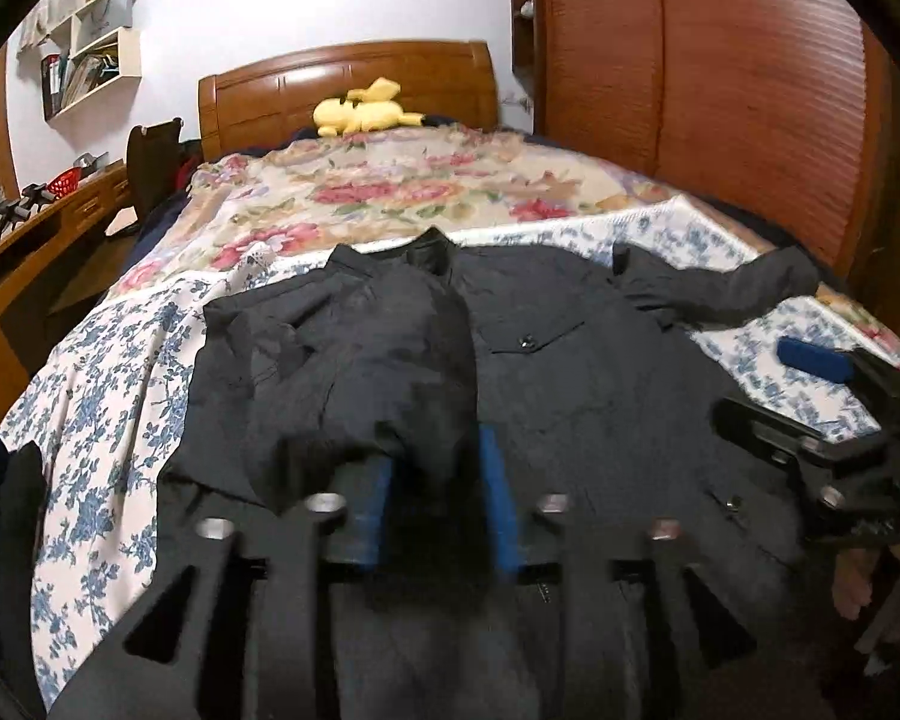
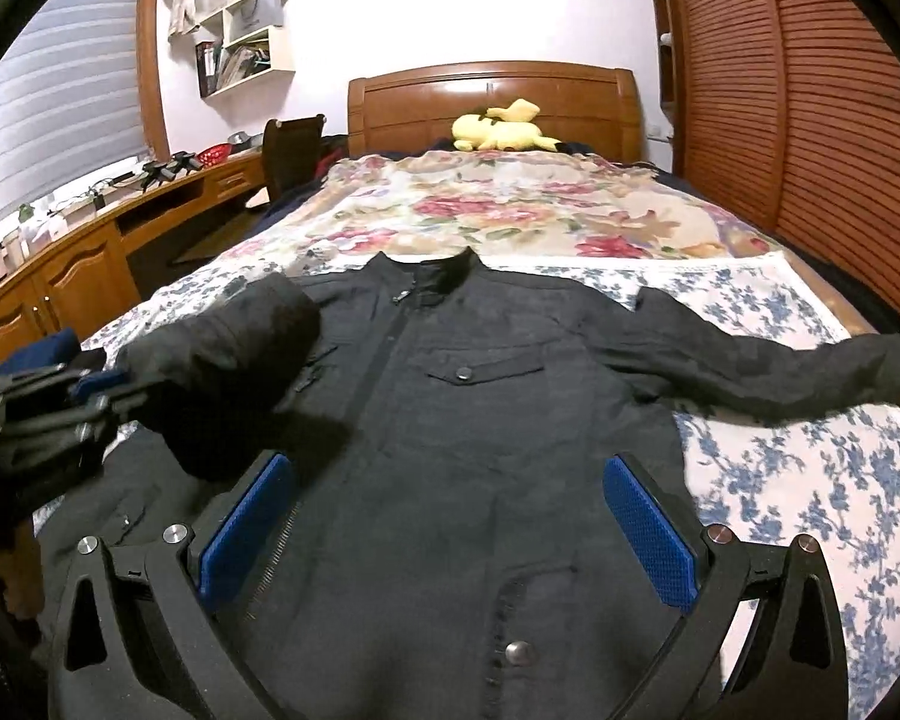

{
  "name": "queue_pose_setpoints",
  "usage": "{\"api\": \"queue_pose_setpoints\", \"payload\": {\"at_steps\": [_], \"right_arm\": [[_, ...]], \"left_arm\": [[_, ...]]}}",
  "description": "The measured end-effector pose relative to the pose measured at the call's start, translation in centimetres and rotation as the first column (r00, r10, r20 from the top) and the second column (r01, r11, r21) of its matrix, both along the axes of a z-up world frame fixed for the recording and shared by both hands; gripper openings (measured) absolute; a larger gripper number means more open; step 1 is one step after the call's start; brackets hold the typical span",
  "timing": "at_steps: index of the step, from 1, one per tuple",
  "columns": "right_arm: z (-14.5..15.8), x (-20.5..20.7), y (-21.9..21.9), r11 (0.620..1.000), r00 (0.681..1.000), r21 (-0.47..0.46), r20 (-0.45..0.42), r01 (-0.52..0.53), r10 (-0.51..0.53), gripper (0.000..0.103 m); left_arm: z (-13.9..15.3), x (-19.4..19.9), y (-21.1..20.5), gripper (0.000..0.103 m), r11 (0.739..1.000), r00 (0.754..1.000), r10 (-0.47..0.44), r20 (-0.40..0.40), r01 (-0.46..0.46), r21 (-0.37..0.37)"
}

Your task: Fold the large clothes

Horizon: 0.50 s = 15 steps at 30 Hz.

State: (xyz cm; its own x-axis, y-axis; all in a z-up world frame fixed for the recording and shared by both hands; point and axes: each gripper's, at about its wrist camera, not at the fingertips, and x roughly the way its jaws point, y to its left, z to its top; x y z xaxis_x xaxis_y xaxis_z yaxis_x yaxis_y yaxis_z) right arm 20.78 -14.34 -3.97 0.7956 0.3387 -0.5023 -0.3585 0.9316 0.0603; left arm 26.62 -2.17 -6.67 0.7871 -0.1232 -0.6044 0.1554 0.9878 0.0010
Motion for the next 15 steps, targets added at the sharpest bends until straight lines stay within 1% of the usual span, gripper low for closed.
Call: {"api": "queue_pose_setpoints", "payload": {"at_steps": [1, 2, 3, 4, 5, 7, 9, 13, 15], "right_arm": [[0.0, -0.1, 0.3, 1.0, 1.0, 0.006, -0.003, -0.005, 0.005, 0.103], [0.0, 0.0, 0.4, 1.0, 1.0, 0.01, -0.005, -0.007, 0.007, 0.103], [0.0, 0.3, 0.4, 1.0, 1.0, 0.013, -0.01, -0.009, 0.009, 0.103], [-0.1, 0.6, 0.6, 1.0, 1.0, 0.016, -0.013, -0.015, 0.015, 0.103], [-0.1, 0.7, 0.7, 1.0, 1.0, 0.015, -0.014, -0.024, 0.024, 0.103], [-0.4, 1.1, 0.9, 0.999, 0.999, -0.001, -0.012, -0.039, 0.039, 0.103], [-0.8, 1.8, 1.2, 0.998, 0.998, -0.012, -0.015, -0.064, 0.063, 0.101], [-1.3, 3.0, 2.1, 0.993, 0.993, -0.022, -0.043, -0.115, 0.114, 0.098], [-1.2, 3.5, 2.8, 0.989, 0.988, -0.024, -0.054, -0.149, 0.148, 0.092]], "left_arm": [[0.0, -0.5, 0.3, 0.051, 1.0, 1.0, 0.014, 0.012, -0.014, 0.001], [0.1, -1.2, 0.6, 0.06, 0.999, 0.999, 0.035, 0.026, -0.035, 0.011], [0.2, -1.5, 0.9, 0.074, 0.999, 0.998, 0.043, 0.034, -0.044, 0.018], [0.3, -2.2, 1.2, 0.079, 0.999, 0.998, 0.044, 0.049, -0.045, 0.022], [0.4, -2.9, 1.7, 0.081, 0.999, 0.997, 0.041, 0.062, -0.043, 0.025], [0.6, -4.3, 2.7, 0.081, 0.998, 0.996, 0.046, 0.081, -0.049, 0.035], [0.6, -5.6, 3.9, 0.081, 0.997, 0.994, 0.062, 0.092, -0.065, 0.028], [0.1, -7.9, 6.6, 0.081, 0.995, 0.992, 0.099, 0.082, -0.1, 0.008], [-0.1, -8.7, 7.4, 0.081, 0.995, 0.991, 0.104, 0.079, -0.105, 0.003]]}}
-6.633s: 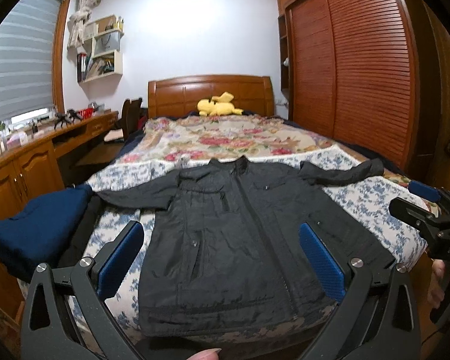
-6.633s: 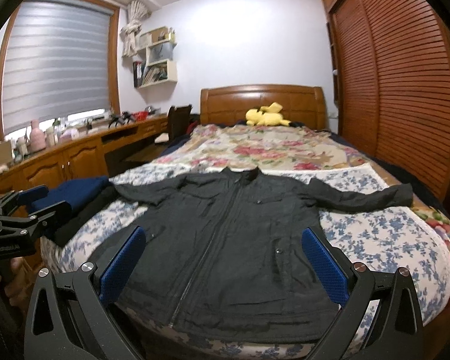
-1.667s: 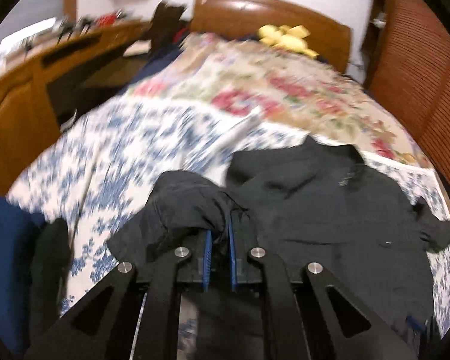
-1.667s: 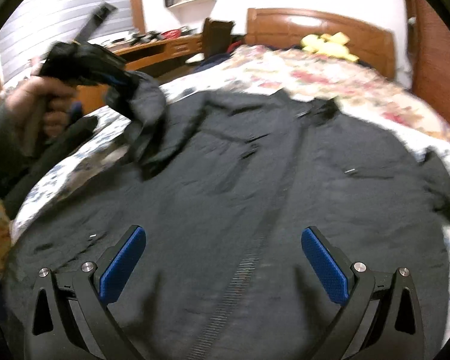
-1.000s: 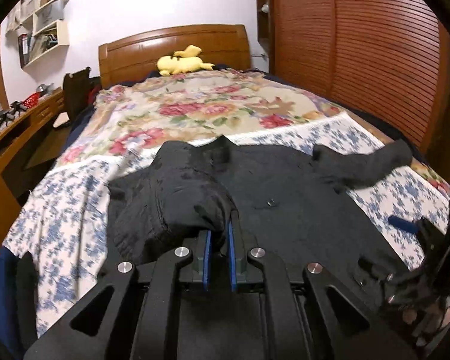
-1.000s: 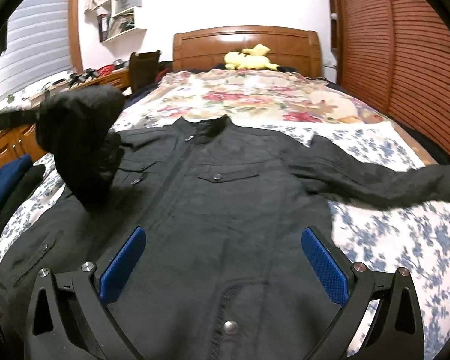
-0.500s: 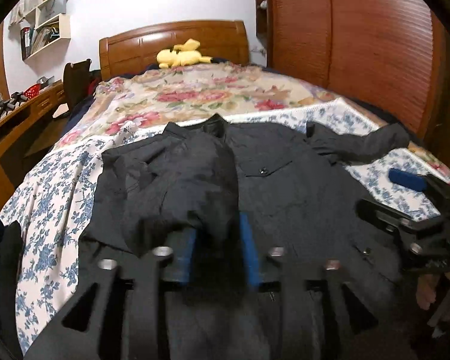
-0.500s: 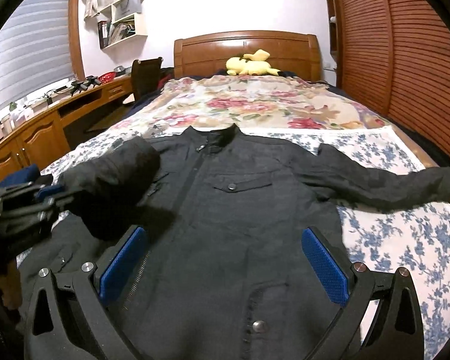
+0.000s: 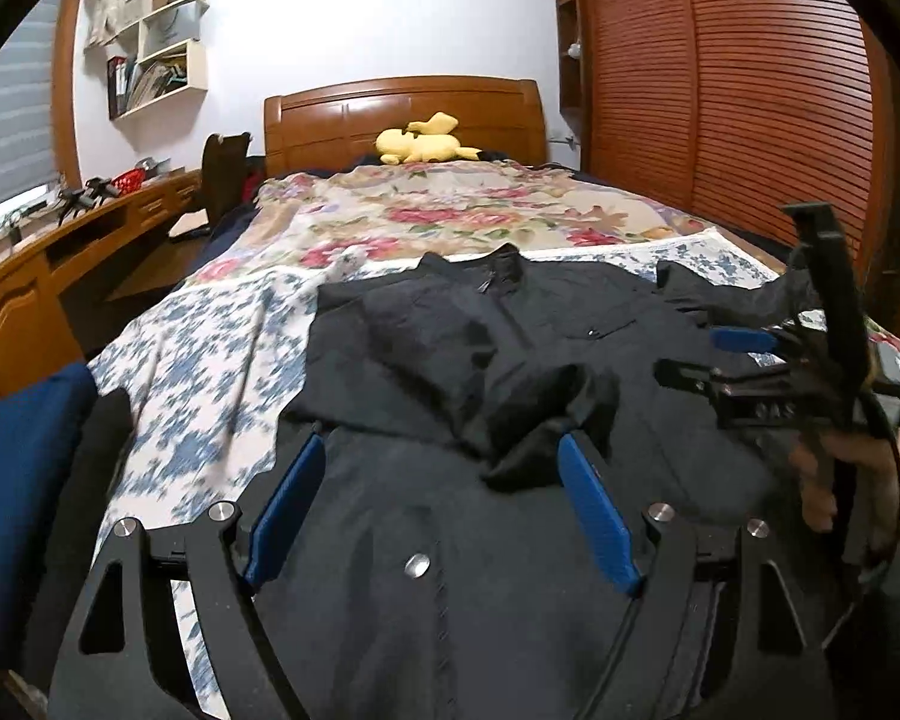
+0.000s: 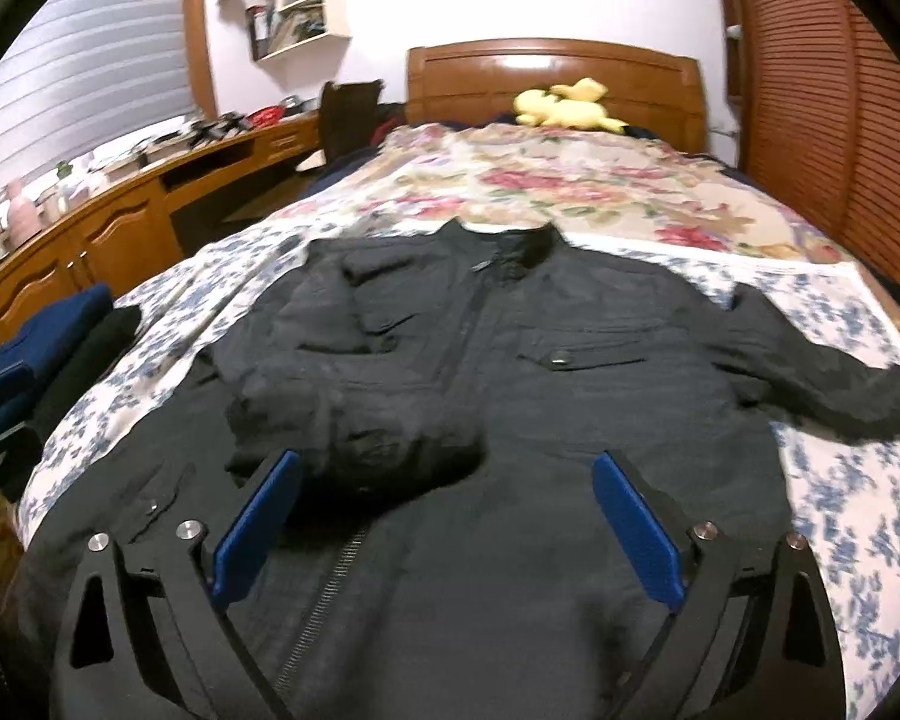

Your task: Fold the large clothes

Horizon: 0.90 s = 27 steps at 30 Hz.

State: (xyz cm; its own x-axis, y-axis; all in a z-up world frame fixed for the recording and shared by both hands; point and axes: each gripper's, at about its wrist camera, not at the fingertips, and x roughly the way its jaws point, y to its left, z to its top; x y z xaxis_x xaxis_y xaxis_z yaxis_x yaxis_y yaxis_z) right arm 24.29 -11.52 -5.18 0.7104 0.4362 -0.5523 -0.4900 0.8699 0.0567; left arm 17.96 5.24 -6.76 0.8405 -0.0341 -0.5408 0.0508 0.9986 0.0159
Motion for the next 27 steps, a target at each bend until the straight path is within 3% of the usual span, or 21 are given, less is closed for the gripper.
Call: {"api": "queue_pose_setpoints", "payload": {"at_steps": [4, 10, 11, 12, 14, 15, 27], "right_arm": [[0.2, 0.6, 1.5, 0.993, 0.993, 0.047, -0.026, -0.111, 0.112, 0.086], [0.0, 1.6, 3.4, 0.979, 0.979, 0.02, 0.02, -0.202, 0.202, 0.073], [-0.3, 1.9, 3.6, 0.979, 0.979, 0.009, 0.018, -0.206, 0.205, 0.065], [-0.8, 2.4, 3.7, 0.979, 0.979, -0.004, 0.006, -0.203, 0.203, 0.047], [-1.6, 3.3, 3.4, 0.976, 0.975, -0.01, -0.027, -0.219, 0.219, 0.026], [-1.7, 3.4, 3.8, 0.977, 0.977, -0.017, -0.024, -0.213, 0.213, 0.02], [1.6, 0.1, -5.3, 0.992, 0.978, 0.104, 0.204, -0.072, 0.05, 0.014]], "left_arm": [[-0.3, -1.2, 1.4, 0.081, 1.0, 1.0, 0.014, 0.002, -0.014, -0.005], [-0.7, -1.7, 2.4, 0.081, 0.999, 1.0, 0.027, -0.007, -0.027, -0.016], [-0.7, -1.6, 2.3, 0.081, 1.0, 1.0, 0.029, -0.007, -0.03, -0.011], [-0.8, -1.6, 2.2, 0.081, 1.0, 1.0, 0.029, -0.006, -0.029, -0.008], [-0.8, -1.6, 1.9, 0.081, 1.0, 1.0, 0.018, -0.004, -0.018, -0.006], [-0.8, -1.7, 1.7, 0.081, 1.0, 1.0, 0.012, -0.002, -0.012, -0.005], [-0.6, -1.0, -1.0, 0.081, 0.999, 0.999, -0.04, 0.003, 0.04, 0.008]]}}
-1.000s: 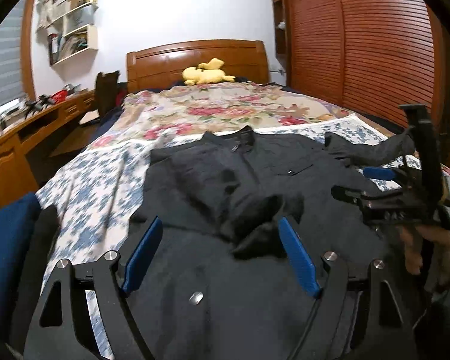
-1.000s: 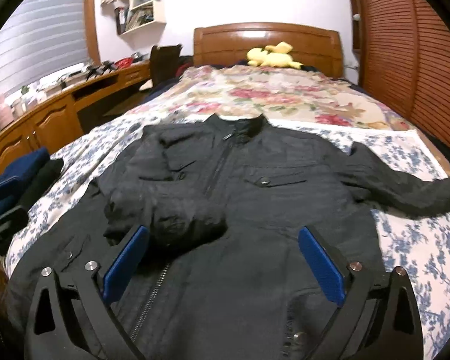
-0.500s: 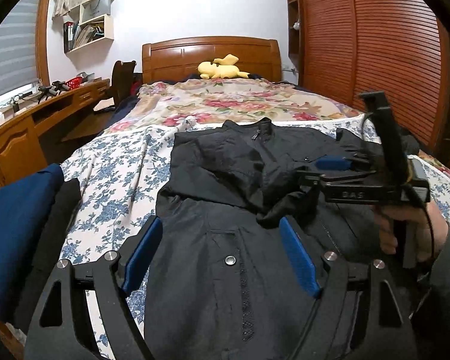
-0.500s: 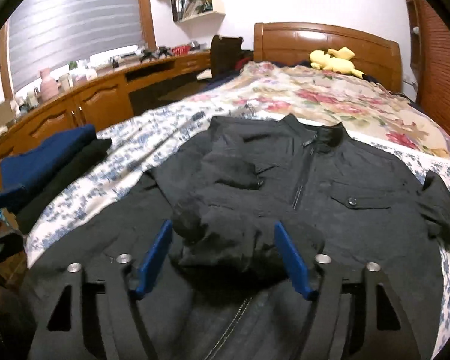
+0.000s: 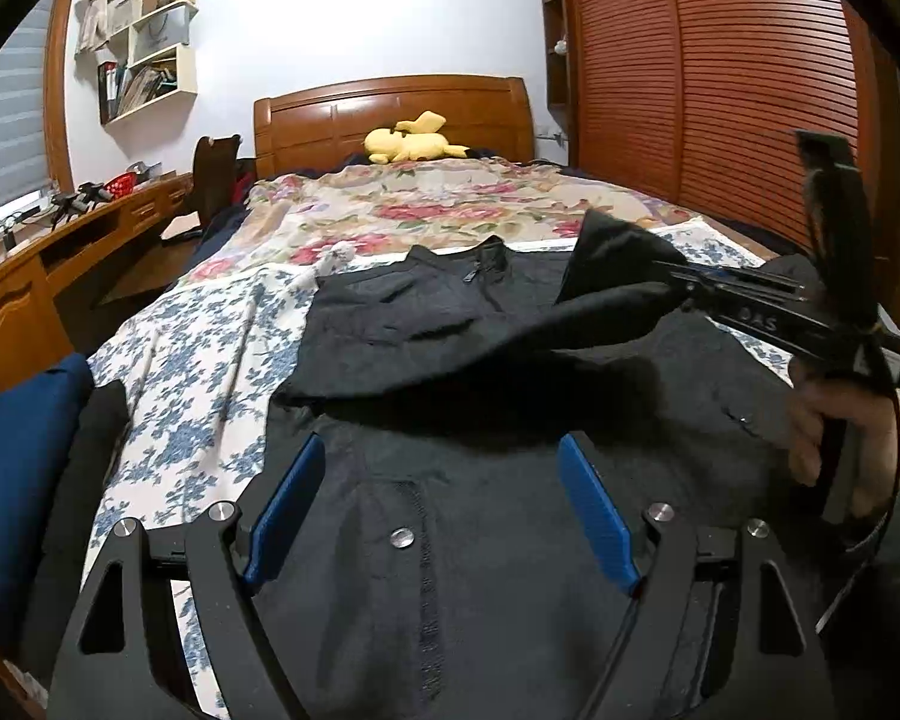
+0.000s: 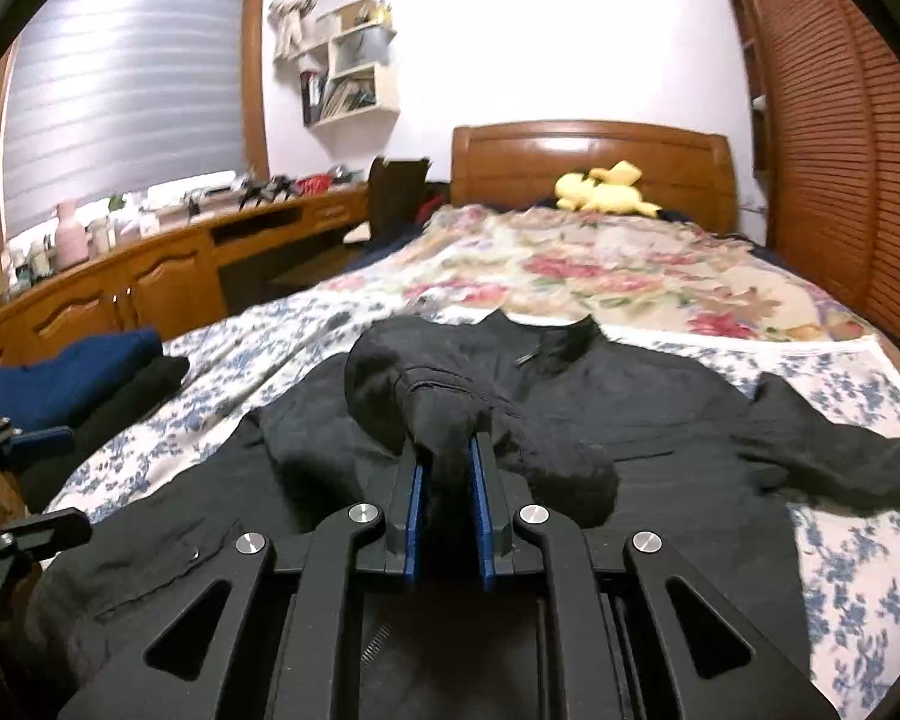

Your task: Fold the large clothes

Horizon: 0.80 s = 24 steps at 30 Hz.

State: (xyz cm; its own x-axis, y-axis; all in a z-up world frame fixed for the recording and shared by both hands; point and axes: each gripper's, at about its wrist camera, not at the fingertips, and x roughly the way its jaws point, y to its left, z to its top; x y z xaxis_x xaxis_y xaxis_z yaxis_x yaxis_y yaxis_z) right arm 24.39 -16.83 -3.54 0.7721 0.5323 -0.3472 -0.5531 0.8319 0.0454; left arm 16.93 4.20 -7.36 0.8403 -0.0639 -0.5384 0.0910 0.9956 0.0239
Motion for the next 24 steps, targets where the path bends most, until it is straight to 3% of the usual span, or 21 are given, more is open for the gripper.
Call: {"api": "queue_pose_setpoints", "payload": {"at_steps": [4, 9, 17, 24], "right_arm": [[-0.5, -1.3, -1.0, 0.999, 1.0, -0.042, -0.009, 0.0, -0.001, 0.014], [-1.5, -1.7, -1.5, 0.997, 0.992, -0.072, -0.129, -0.002, -0.007, 0.014], [-3.5, -2.0, -1.0, 0.99, 0.973, -0.142, -0.23, 0.0, -0.034, 0.014], [-2.2, -4.7, -1.3, 0.985, 0.963, -0.125, -0.225, 0.119, -0.145, 0.019]], "left_arm": [[0.2, 0.1, -0.9, 0.081, 1.0, 1.0, -0.013, 0.003, 0.013, 0.004], [0.7, 0.1, -1.8, 0.081, 1.0, 1.0, -0.025, 0.014, 0.025, 0.002], [1.4, 0.0, -2.6, 0.081, 0.999, 0.999, -0.037, 0.031, 0.037, -0.014], [1.5, 0.1, -3.4, 0.081, 0.999, 0.998, -0.05, 0.033, 0.05, -0.013]]}}
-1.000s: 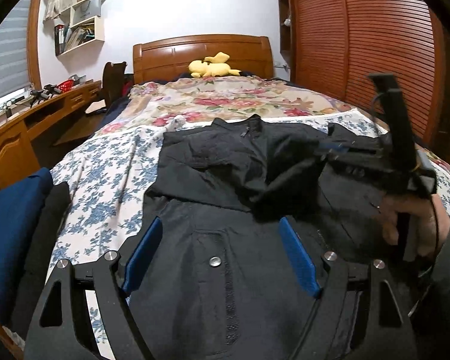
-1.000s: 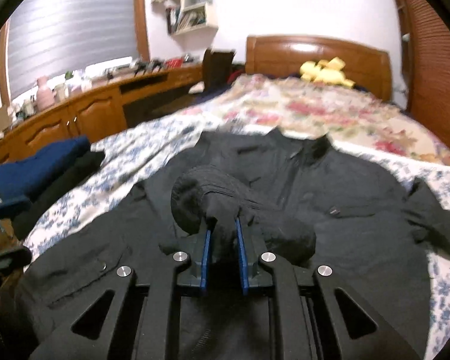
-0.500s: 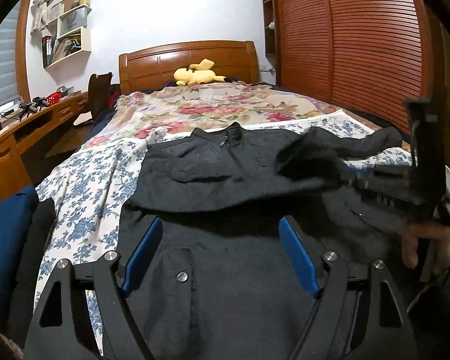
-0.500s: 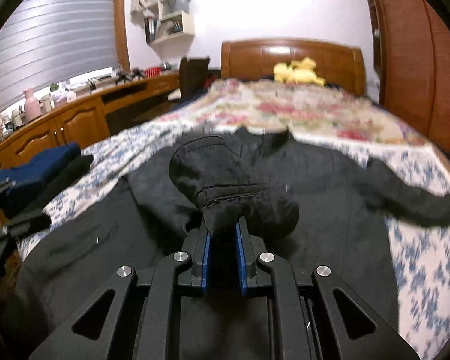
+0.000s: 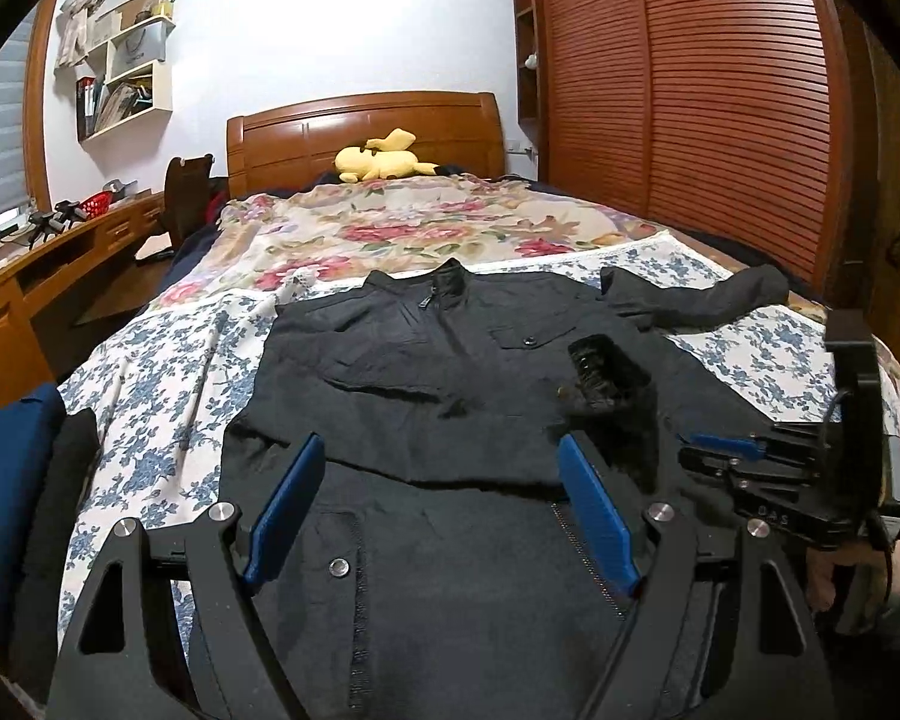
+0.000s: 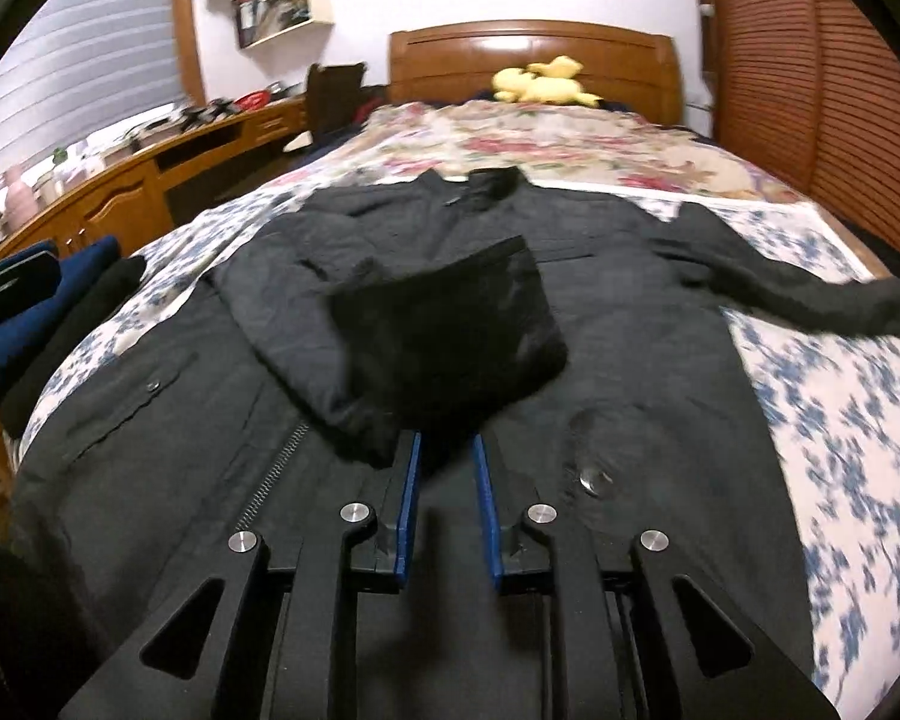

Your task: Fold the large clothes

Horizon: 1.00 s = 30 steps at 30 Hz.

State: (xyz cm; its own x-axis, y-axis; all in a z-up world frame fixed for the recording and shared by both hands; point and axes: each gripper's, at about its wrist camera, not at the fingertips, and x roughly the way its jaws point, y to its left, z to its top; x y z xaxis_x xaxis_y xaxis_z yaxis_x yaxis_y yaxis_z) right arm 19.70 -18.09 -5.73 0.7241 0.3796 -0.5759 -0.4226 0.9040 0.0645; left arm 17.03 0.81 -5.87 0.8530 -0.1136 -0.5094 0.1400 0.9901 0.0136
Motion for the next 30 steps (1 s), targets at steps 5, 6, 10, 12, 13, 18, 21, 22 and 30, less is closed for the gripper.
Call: {"api": "queue_pose_setpoints", "payload": {"at_steps": [5, 6, 10, 12, 13, 18, 21, 22, 30], "right_arm": [[0.6, -2.2, -1.0, 0.999, 1.0, 0.048, 0.012, -0.002, 0.002, 0.026], [0.4, -2.7, -1.2, 0.999, 1.0, 0.052, 0.027, -0.008, 0.007, 0.033], [2.2, -3.5, -0.7, 1.0, 0.993, 0.015, 0.115, -0.017, 0.015, 0.057], [2.9, -3.3, 0.2, 0.999, 0.992, -0.017, 0.125, -0.03, 0.032, 0.065], [3.2, -2.9, 1.0, 0.998, 0.992, -0.031, 0.112, -0.053, 0.057, 0.065], [3.1, -1.2, 4.0, 0.993, 0.994, -0.105, 0.096, -0.048, 0.058, 0.076], [2.1, 0.7, 5.2, 0.992, 0.998, -0.117, 0.042, -0.051, 0.056, 0.076], [1.9, 1.3, 5.6, 0.991, 0.998, -0.12, 0.028, -0.05, 0.054, 0.076], [1.5, 4.7, 4.1, 0.992, 0.998, -0.125, -0.052, 0.023, -0.03, 0.076]], "left_arm": [[0.0, -0.1, -0.6, 0.081, 1.0, 1.0, -0.012, 0.0, 0.012, 0.005], [0.1, -0.1, -0.6, 0.081, 1.0, 1.0, -0.013, 0.001, 0.013, 0.005], [0.5, -0.3, -0.8, 0.081, 1.0, 1.0, -0.016, 0.012, 0.016, -0.004], [0.7, -0.4, -0.9, 0.081, 1.0, 1.0, -0.017, 0.018, 0.017, -0.004], [0.8, -0.4, -0.8, 0.081, 1.0, 1.0, -0.019, 0.02, 0.019, -0.005], [0.8, -0.4, -0.7, 0.081, 1.0, 1.0, -0.015, 0.019, 0.016, -0.01], [0.9, -0.5, -0.5, 0.081, 1.0, 1.0, -0.007, 0.023, 0.007, -0.012], [0.9, -0.6, -0.4, 0.081, 1.0, 1.0, -0.005, 0.023, 0.005, -0.014], [0.8, -0.6, 0.0, 0.081, 1.0, 1.0, 0.001, 0.009, 0.0, -0.026]]}}
